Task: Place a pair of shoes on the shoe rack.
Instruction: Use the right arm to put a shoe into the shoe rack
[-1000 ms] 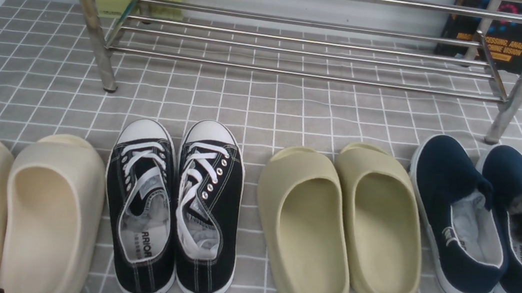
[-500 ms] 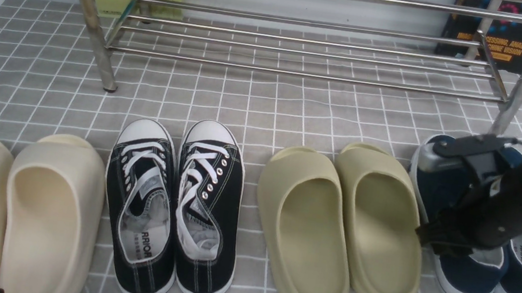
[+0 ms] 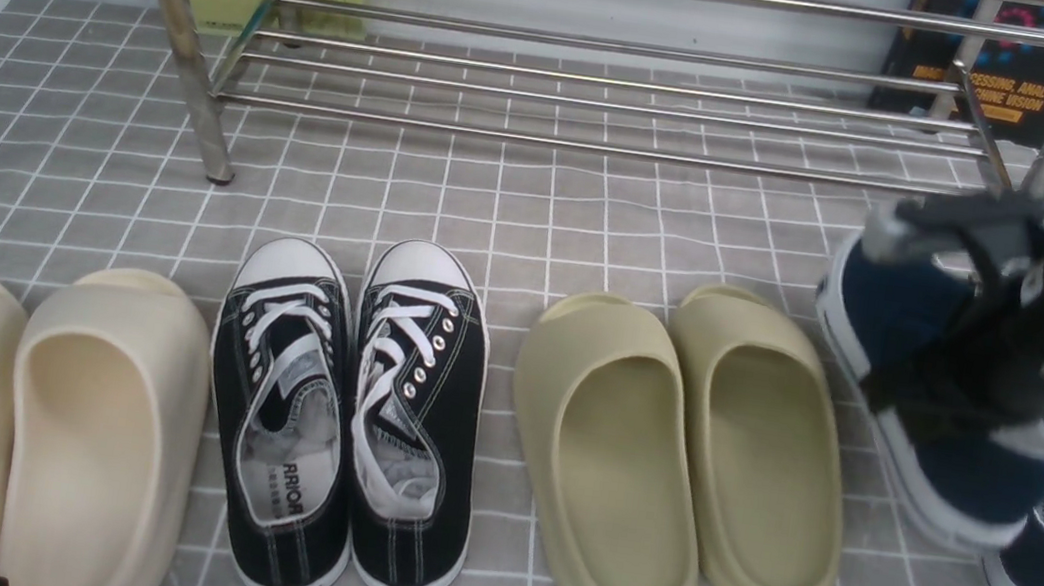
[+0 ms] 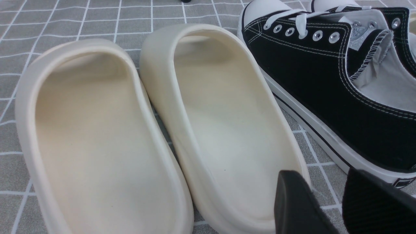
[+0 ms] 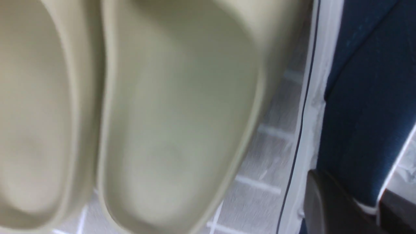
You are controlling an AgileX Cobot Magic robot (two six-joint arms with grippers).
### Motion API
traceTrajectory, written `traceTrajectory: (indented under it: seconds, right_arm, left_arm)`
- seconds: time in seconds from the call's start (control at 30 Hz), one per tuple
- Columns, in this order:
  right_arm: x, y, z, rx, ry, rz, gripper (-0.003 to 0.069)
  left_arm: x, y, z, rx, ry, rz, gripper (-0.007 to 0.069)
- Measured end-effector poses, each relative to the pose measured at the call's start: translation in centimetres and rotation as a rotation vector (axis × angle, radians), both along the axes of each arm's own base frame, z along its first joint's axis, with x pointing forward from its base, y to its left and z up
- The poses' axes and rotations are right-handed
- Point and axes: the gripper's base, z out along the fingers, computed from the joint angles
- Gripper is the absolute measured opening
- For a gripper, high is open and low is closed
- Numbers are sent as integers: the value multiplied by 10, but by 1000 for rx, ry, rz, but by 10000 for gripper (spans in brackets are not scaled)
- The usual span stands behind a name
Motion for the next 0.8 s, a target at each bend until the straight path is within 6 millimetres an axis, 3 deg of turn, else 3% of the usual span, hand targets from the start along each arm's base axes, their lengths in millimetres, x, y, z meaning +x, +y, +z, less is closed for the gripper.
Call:
traceTrajectory:
  seconds: [0.27, 0.33, 0.5, 0.63, 0.8]
  right_arm:
    - [17, 23, 39, 7, -125, 64, 47]
    - [37, 29, 43, 2, -169, 69, 47]
    - [79, 39, 40, -5, -203, 64, 47]
    - [122, 53, 21, -8, -174, 49, 47]
    - [152, 62, 14, -26, -193, 49, 47]
  left_arm:
    - [0, 0, 0, 0, 0, 0, 239]
    - [0, 0, 0, 0, 0, 0, 239]
    - [0, 0, 0, 0, 0, 0, 239]
    - [0, 0, 0, 0, 0, 0, 239]
    - [0, 0, 0, 0, 0, 0, 239]
